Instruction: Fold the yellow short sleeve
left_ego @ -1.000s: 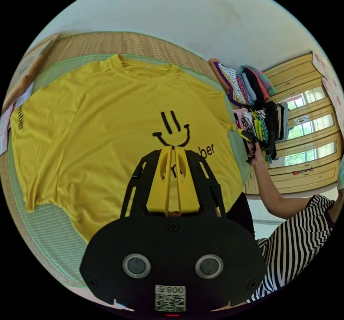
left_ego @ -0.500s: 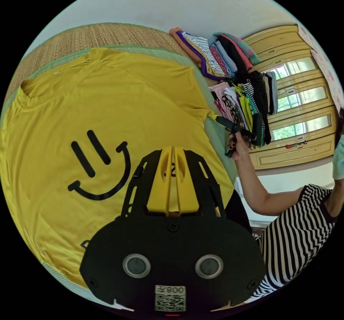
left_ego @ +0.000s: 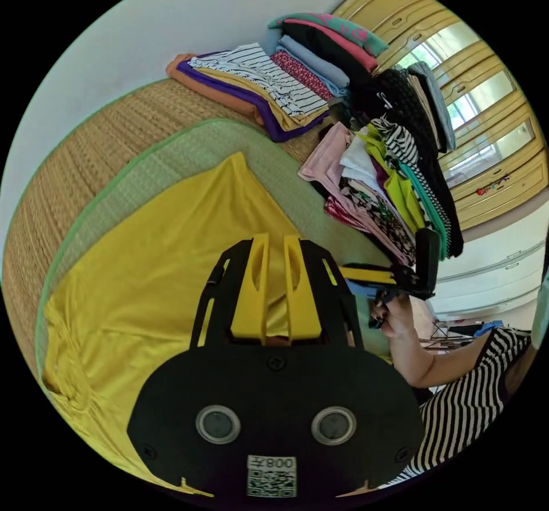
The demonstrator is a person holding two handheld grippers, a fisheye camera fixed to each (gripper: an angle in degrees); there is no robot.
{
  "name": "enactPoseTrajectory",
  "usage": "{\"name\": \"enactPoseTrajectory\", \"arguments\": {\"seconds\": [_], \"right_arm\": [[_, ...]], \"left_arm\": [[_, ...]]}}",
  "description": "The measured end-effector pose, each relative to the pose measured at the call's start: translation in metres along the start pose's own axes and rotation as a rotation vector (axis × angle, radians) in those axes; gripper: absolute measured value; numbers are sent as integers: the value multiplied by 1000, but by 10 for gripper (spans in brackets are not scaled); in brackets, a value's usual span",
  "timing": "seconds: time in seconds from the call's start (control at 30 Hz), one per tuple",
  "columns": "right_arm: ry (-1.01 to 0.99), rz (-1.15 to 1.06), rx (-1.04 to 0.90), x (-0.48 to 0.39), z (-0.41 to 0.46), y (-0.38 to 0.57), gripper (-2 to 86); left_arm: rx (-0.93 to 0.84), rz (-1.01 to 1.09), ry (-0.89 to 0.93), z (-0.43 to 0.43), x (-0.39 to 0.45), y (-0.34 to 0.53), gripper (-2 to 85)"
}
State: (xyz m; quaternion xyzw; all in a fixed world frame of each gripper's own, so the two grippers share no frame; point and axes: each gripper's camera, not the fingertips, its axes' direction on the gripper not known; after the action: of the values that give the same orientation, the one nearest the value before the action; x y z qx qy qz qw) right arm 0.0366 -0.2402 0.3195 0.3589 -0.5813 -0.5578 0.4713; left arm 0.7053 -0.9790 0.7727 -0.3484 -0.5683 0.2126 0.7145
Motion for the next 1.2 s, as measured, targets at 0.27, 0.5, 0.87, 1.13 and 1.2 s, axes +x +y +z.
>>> {"name": "enactPoseTrajectory", "arguments": {"seconds": [0.27,0.5,0.87,1.13,1.2], "right_arm": [[-72,-19,-29,15,16,3,9],[-103,-6,-24,24,25,5,8],[-116,2,-9,23,36,5,7],[-96,-48,74,2,33,4,6],[-113,-87,98,-9,32,3,6]], "left_arm": [[-79,-17,-218,-32,62,-130,75],[-125,24,-372,-56,105,-148,44],[-30,-53,-257,-145,89,-123,6],[117,-149,-87,-219,40,-52,4],[146,-182,-53,-233,25,-32,5]]}}
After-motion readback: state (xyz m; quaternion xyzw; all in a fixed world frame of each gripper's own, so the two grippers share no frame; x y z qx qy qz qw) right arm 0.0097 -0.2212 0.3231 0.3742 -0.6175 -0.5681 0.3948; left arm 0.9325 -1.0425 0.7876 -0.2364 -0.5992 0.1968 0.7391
